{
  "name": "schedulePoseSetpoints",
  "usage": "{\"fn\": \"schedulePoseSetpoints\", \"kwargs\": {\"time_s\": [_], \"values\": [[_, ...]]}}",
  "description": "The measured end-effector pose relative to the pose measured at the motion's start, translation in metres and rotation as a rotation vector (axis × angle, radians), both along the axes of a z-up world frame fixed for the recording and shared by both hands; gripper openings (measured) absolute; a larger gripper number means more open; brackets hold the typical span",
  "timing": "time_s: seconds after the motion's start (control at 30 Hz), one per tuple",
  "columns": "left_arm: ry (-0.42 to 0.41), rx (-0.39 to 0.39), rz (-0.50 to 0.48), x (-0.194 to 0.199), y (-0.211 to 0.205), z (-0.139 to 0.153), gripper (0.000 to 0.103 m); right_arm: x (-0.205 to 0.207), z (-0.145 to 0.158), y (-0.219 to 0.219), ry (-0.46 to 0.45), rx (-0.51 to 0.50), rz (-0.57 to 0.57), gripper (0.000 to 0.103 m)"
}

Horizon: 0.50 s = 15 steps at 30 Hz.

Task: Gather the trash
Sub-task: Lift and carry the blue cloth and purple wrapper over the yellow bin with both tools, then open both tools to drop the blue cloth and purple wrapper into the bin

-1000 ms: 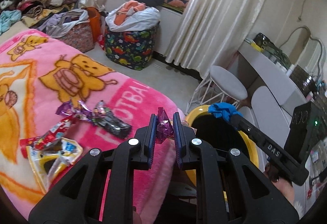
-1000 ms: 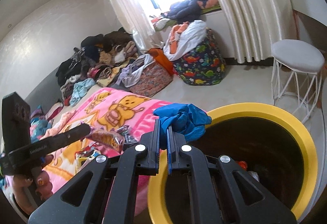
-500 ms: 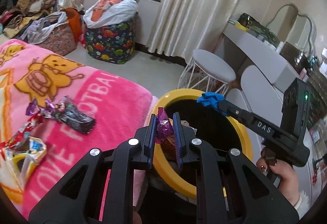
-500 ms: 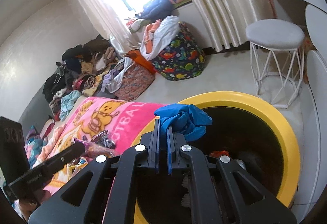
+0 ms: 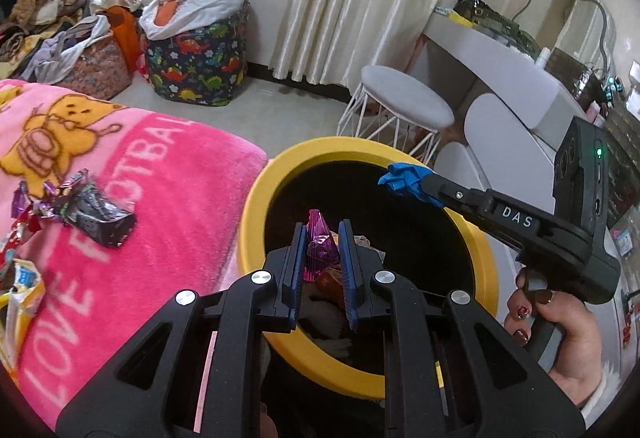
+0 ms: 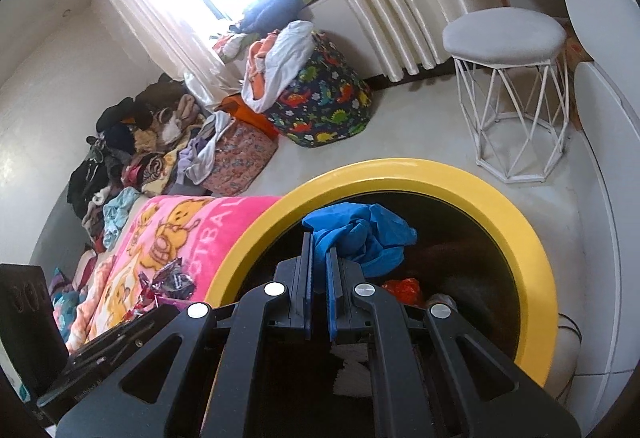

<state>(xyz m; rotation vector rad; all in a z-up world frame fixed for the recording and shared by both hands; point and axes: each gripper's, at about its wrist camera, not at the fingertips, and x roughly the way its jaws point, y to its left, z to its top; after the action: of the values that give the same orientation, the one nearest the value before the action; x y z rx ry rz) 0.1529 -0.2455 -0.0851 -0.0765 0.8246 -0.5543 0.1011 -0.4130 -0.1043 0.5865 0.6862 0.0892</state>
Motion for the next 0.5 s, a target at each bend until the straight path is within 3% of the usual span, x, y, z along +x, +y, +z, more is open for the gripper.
{"fn": "schedulePoseSetpoints", "kwargs": {"time_s": [0.37, 0.5], "values": [[0.030, 0.027, -0.014, 0.004, -0.011, -0.013, 0.011, 0.003, -0.002, -0.001, 0.045, -0.009, 0.014, 0.007], [0.029, 0.038, -0.009, 0.006, -0.012, -0.013, 0.012, 0.002, 0.004, -0.003, 0.032, -0.001, 0.012, 0.031]]}}
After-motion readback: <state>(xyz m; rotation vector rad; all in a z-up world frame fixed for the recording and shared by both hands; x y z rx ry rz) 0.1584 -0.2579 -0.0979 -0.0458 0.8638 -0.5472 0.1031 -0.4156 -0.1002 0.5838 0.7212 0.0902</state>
